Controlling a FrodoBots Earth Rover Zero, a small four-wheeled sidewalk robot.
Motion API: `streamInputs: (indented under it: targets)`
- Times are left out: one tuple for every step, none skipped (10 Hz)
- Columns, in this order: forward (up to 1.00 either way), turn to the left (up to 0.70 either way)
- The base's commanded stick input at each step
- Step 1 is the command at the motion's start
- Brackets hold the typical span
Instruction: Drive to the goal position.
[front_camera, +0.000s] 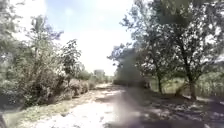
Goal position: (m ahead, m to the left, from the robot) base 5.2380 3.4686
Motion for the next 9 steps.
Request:
streamInputs:
  targets:
    - [0.7,0.0]
    - [0.7,0.0]
    - [0.7,0.0]
    - [0.7,0.0]
    - [0.7,0.0]
    - [0.7,0.0]
    - [0.7,0.0]
    - [0.7,0.0]
    - [0.7,0.0]
